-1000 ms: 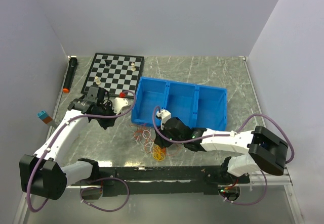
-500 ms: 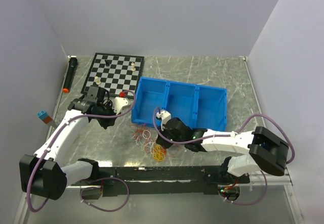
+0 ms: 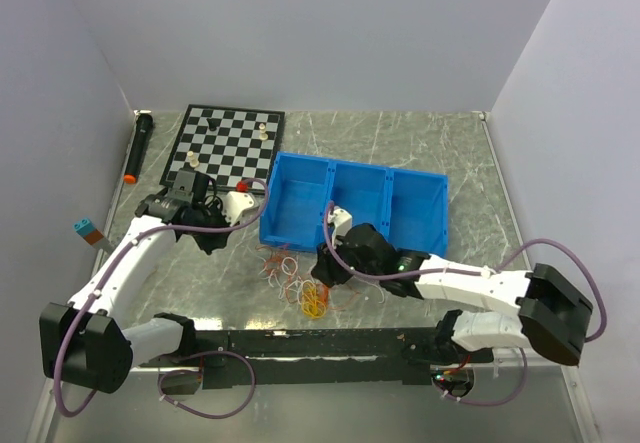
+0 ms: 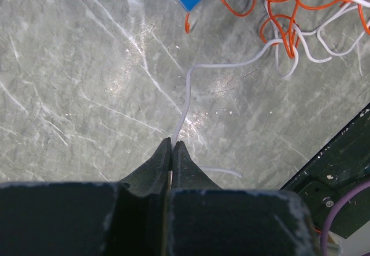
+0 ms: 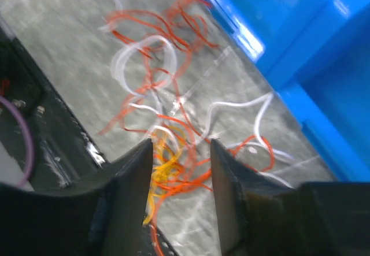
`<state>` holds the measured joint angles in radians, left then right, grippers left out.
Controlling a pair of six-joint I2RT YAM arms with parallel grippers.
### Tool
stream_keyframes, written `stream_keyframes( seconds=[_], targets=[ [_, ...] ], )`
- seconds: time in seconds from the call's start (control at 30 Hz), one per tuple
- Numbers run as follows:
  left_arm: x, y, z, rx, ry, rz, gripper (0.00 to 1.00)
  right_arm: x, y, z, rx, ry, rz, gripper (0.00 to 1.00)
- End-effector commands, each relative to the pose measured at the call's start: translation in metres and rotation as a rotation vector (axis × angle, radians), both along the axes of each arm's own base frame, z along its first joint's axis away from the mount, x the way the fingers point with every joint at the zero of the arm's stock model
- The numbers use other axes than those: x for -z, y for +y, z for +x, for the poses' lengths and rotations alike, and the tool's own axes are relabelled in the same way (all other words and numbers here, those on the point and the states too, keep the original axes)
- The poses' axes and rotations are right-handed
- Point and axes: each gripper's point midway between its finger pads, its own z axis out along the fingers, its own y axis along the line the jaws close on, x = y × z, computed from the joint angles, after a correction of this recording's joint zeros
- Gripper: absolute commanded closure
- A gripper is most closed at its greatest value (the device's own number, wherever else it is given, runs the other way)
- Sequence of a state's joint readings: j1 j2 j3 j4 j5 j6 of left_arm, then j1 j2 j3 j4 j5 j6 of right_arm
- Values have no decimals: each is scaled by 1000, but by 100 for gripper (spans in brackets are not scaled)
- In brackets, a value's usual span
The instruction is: Untangle the cables
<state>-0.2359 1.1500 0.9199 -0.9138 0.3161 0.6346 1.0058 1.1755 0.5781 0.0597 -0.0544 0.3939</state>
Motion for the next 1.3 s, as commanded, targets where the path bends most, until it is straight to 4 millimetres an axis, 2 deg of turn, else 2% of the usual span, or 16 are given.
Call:
stream_keyframes(
  seconds=[0.0,0.17,0.53,0.63,0.87,1.03,1.17,1.27],
  targets=[
    [-1,-4,7,-5,-14,-22,99,9,6,1,-98,49,5,45],
    [2,-3,6,-5,-18,-13,99,9,12,6,-135,80,29,41],
    [4,0,9,-15,-19,3,99,18,25,-8,-217,181,78,45],
    [5,1,10,-15,-22,5,99,20,26,-7,-217,189,76,51],
    [7,1,8,-17,-23,6,99,13,28,-2,-196,169,90,85],
    [9,3,8,-17,-25,16,99,2,21,0,-167,133,92,100],
    [11,6,8,-23,-34,30,99,-22,8,-5,-138,78,124,100],
    [13,6,9,-28,-35,33,99,-37,-4,-15,-129,40,136,92]
  ],
)
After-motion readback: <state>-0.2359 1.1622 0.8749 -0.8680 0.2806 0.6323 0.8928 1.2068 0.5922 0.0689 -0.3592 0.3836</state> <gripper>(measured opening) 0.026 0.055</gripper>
